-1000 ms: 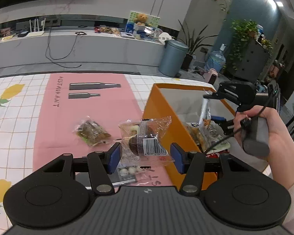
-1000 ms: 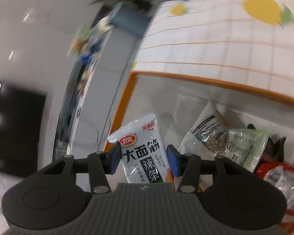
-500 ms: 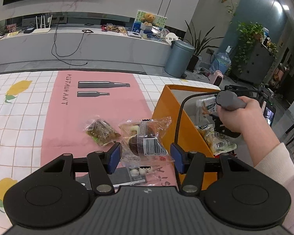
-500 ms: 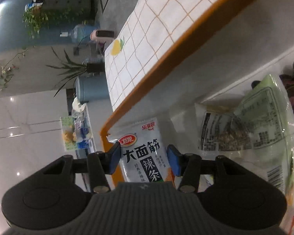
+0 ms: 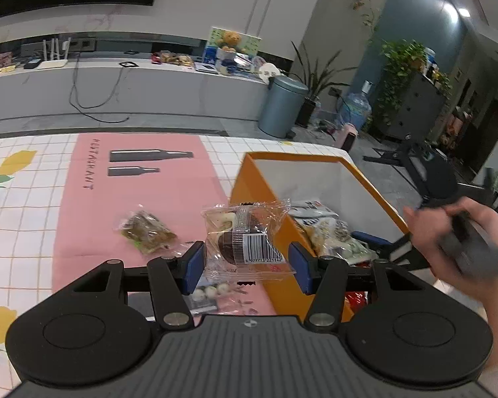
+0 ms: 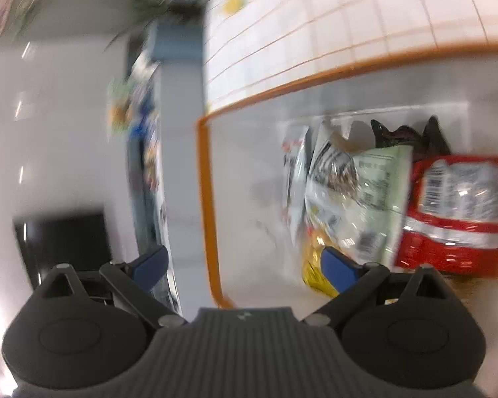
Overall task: Organize snacks
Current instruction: 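Carry the white spicy strip pack into the orange box with the right gripper, then lower the wrapped brown cake into the box and open the left gripper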
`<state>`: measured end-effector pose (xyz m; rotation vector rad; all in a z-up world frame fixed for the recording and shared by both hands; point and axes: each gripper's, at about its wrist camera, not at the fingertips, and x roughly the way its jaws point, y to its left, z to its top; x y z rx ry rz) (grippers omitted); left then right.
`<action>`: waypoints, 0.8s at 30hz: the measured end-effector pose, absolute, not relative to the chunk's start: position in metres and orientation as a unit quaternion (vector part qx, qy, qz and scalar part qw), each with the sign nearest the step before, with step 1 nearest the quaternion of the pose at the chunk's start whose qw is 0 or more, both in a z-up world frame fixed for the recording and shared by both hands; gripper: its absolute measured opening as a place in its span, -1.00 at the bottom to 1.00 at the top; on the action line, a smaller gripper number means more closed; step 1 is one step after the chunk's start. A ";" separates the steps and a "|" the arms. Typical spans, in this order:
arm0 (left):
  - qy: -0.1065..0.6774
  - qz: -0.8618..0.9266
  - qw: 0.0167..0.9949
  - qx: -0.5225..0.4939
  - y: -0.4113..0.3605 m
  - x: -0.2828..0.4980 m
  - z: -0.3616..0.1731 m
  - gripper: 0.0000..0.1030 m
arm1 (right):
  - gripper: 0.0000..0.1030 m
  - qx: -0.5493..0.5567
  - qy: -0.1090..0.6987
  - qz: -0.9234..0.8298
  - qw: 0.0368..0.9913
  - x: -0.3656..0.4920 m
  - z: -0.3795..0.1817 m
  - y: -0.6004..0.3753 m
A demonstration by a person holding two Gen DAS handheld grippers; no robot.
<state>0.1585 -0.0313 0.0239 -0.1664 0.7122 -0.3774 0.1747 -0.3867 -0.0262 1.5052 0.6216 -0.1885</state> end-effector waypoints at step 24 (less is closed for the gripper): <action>0.395 -0.148 0.906 -0.025 -0.162 0.252 0.008 0.21 | 0.86 0.387 0.286 -0.006 0.876 0.108 0.012 -0.432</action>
